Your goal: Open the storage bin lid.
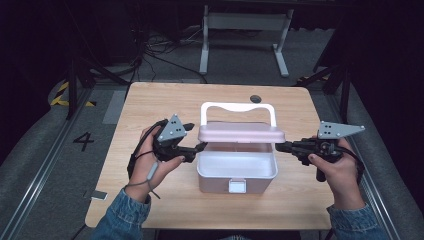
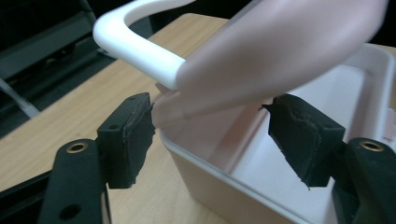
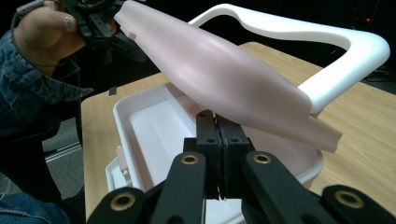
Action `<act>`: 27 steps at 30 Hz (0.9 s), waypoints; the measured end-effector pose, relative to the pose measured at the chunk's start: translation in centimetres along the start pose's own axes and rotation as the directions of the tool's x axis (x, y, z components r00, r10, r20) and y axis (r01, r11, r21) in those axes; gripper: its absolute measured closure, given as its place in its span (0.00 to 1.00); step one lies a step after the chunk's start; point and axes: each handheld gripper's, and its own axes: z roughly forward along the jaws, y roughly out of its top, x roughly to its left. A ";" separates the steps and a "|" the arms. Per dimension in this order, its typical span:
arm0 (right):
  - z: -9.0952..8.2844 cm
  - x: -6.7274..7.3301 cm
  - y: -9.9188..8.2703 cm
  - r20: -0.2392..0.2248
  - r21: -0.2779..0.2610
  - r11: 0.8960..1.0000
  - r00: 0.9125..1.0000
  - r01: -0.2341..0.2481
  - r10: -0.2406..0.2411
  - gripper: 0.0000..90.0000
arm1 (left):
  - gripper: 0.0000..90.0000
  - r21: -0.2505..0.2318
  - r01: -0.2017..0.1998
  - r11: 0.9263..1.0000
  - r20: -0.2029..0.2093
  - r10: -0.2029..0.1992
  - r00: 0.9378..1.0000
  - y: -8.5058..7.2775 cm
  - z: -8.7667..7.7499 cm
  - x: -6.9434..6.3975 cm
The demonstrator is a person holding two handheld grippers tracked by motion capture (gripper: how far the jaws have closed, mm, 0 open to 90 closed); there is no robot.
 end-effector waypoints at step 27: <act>-0.5 -0.1 0.0 -0.001 -0.021 0.999 1.000 -0.026 0.026 0.94 | 0.62 -0.067 0.007 0.998 -0.029 -0.009 1.000 0.9 0.7 0.7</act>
